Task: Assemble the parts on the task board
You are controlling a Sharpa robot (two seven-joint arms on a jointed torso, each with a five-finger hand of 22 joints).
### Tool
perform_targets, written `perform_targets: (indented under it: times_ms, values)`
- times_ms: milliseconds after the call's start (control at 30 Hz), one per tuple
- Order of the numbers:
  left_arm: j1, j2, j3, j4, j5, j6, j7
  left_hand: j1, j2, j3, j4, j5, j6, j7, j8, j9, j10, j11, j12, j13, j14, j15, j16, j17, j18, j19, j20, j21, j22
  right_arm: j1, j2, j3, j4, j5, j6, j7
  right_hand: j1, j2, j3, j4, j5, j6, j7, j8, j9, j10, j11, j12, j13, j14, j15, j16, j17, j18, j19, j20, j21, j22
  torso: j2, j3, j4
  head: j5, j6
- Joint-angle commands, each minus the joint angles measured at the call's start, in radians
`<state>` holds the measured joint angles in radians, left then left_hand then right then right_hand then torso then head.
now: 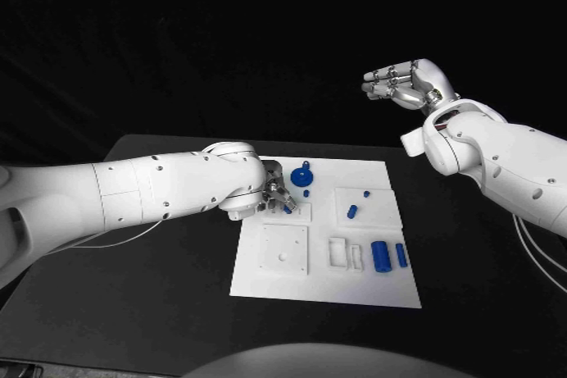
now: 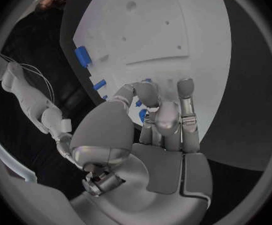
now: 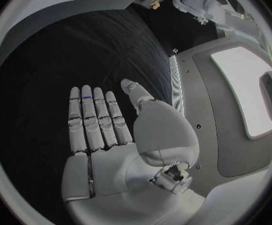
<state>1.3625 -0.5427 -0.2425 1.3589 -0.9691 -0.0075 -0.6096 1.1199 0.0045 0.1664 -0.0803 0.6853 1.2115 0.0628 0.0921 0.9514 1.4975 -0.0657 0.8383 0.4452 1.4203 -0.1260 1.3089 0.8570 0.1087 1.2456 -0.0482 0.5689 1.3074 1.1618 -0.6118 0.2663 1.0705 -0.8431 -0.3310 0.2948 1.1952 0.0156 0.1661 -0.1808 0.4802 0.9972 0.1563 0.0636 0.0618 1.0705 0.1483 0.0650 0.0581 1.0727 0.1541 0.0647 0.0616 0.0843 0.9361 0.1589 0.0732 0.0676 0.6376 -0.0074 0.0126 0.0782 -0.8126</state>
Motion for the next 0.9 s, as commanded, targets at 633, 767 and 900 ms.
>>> perform_targets:
  times_ms: [633, 767, 900]
  values:
    - [-0.005, -0.003, 0.000, -0.001, -0.017, 0.022, -0.015, 0.007, 0.021, 0.092, -0.076, -0.011, 0.195, -0.131, 0.000, 0.212, 0.013, -0.040, -0.001, -0.007, 0.002, 0.003, -0.009, -0.011, 0.010, -0.004, 0.005, 0.005, 0.019, -0.001, -0.002, 0.001, 0.002, -0.001, 0.015, 0.005, 0.001, -0.010, 0.004, 0.001, 0.000, -0.007, -0.001, -0.003, -0.001, -0.009, -0.002, -0.006, -0.001, -0.006, -0.001, -0.003, -0.001, 0.014, -0.005, 0.000, 0.002, -0.001, 0.000, -0.0001, -0.0006, 0.001, 0.000]
    - [-0.008, 0.000, 0.000, -0.004, -0.018, 0.025, -0.016, 0.007, 0.021, 0.092, -0.076, -0.011, 0.195, -0.131, 0.000, 0.212, 0.013, -0.040, -0.001, -0.007, 0.002, 0.003, -0.009, -0.011, 0.010, -0.004, 0.005, 0.005, 0.019, -0.001, -0.003, 0.001, 0.002, -0.001, 0.015, 0.005, 0.001, -0.010, 0.004, 0.001, 0.000, -0.007, -0.001, -0.003, -0.001, -0.009, -0.002, -0.006, -0.001, -0.006, -0.001, -0.003, -0.001, 0.014, -0.005, 0.000, 0.002, -0.001, 0.000, -0.0003, -0.0010, 0.000, -0.001]
    - [-0.011, 0.006, 0.000, -0.005, -0.018, 0.027, -0.015, 0.007, 0.024, 0.093, -0.072, -0.014, 0.195, -0.131, -0.001, 0.214, 0.012, -0.041, -0.002, -0.008, 0.002, 0.003, -0.010, -0.013, 0.009, -0.004, 0.003, 0.004, 0.019, -0.001, -0.003, 0.001, 0.003, -0.001, 0.016, 0.005, 0.001, -0.010, 0.004, 0.001, 0.000, -0.007, -0.001, -0.003, -0.001, -0.009, -0.002, -0.006, -0.001, -0.006, -0.001, -0.003, -0.001, 0.014, -0.005, 0.000, 0.002, -0.001, 0.000, -0.0001, -0.0013, 0.001, -0.001]
